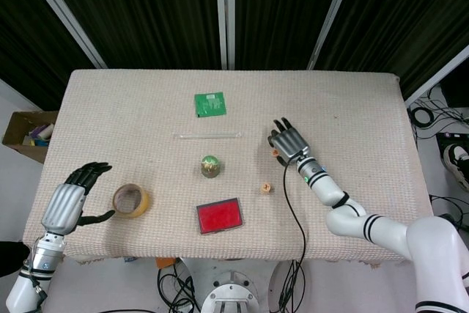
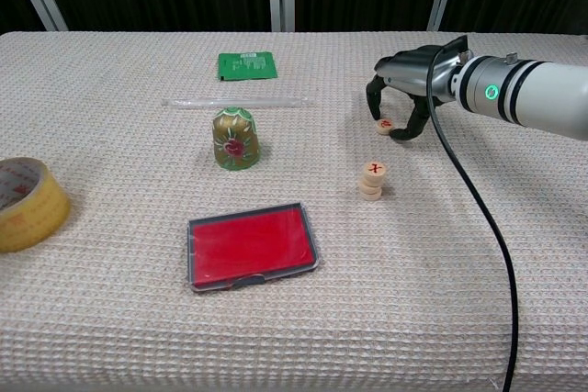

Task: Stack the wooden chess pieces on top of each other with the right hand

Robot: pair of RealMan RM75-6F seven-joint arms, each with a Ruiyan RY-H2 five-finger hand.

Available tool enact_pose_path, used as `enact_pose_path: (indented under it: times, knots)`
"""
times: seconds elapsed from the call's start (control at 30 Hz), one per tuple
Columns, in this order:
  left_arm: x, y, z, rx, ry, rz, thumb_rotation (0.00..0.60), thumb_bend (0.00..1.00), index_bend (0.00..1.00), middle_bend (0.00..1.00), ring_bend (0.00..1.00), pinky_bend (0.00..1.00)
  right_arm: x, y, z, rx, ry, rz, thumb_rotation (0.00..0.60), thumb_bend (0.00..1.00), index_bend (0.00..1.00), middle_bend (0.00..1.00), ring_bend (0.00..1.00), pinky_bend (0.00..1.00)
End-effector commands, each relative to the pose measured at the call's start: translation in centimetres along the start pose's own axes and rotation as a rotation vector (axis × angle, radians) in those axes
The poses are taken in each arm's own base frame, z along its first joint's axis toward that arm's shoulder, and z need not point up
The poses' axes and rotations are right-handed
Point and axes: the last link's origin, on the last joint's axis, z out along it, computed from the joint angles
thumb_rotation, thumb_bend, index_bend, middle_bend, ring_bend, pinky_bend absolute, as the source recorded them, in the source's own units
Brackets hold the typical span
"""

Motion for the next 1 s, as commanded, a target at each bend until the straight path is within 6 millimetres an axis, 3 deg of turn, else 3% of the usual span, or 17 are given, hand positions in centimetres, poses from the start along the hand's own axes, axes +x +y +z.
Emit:
enact_pose_path:
  times: [0.03,0.27,0.57,0.8,1.0]
  knots:
    - [0.0,-0.1,0.0,0.002,-0.001,-0.001,0.600,0.06,0.17,0.14,0.12,0.20,0.0,-0.1,0.1,0.002,0.003,-0.001,0.600,0.28,0.43,0.29,0.00,0.05]
    - [-0.1,-0.1,-0.1,0.001,-0.003,0.000,0.600,0.06,0.17,0.14,0.12,0.20,-0.1,-0.3,0.2,0.009,0.007,-0.003,0.600,0.29,0.45,0.30,0.00,0.05]
    - [-0.2,-0.3,-0.2,0.007,-0.003,-0.004,0.600,0.06,0.17,0.14,0.12,0.20,0.2,0.1,-0.4,0.009,0.026,0.007,0.600,0.38,0.56,0.34,0.02,0.07]
    - [-0.2,-0.5,-0.2,0.008,-0.002,-0.005,0.600,0.06,0.17,0.14,0.12,0.20,2.3,0.8,-3.9,0.069,0.087,0.001,0.600,0.38,0.56,0.34,0.02,0.07]
    - [-0.1,-0.1,-0.1,-0.004,0.000,-0.003,0.600,0.06,0.17,0.14,0.12,0.20,3.4,-0.9,-6.9,0.174,0.101,-0.027,0.600,0.38,0.56,0.34,0.02,0.07]
